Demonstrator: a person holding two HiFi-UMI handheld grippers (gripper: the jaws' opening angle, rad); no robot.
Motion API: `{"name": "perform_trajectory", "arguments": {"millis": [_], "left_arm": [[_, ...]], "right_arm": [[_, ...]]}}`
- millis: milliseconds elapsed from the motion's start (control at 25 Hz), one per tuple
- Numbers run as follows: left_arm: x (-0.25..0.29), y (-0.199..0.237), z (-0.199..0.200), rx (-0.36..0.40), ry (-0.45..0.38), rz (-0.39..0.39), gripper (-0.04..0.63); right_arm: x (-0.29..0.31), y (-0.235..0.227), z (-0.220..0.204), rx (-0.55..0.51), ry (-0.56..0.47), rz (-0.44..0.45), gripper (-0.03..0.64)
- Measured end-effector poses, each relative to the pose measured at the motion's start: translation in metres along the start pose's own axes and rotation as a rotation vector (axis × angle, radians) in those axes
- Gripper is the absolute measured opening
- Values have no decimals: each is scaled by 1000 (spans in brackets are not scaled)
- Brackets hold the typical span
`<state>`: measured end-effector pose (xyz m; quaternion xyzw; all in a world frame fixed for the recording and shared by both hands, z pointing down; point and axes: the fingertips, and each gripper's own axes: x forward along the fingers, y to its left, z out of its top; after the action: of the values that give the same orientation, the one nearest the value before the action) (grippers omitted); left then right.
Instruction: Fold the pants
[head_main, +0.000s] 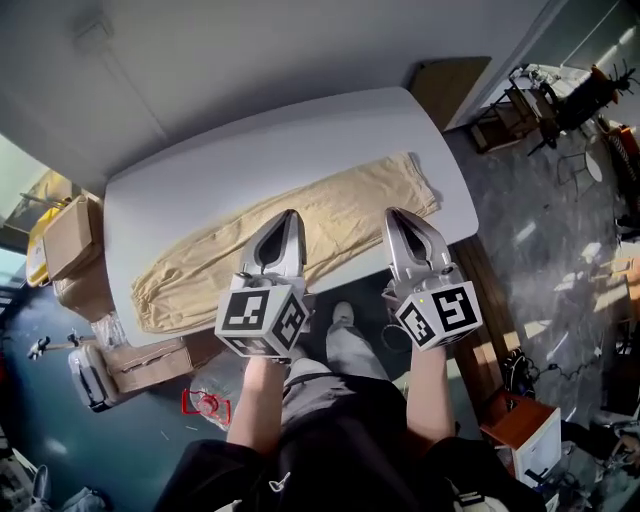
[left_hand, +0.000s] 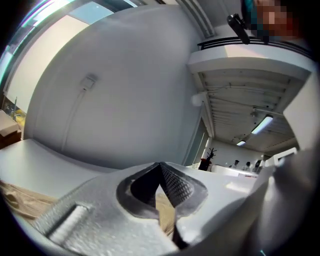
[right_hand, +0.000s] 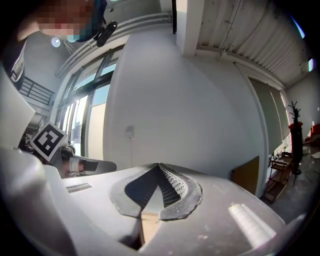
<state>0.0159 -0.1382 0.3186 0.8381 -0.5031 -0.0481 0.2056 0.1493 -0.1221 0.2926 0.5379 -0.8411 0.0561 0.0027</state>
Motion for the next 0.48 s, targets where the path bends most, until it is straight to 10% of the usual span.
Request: {"name": "perform_trajectory", "arguments": {"millis": [480], "left_arm": [[93, -76, -66, 22, 159, -154, 3]], "right_arm": [[-54, -146, -28, 58, 37, -279, 6]]}}
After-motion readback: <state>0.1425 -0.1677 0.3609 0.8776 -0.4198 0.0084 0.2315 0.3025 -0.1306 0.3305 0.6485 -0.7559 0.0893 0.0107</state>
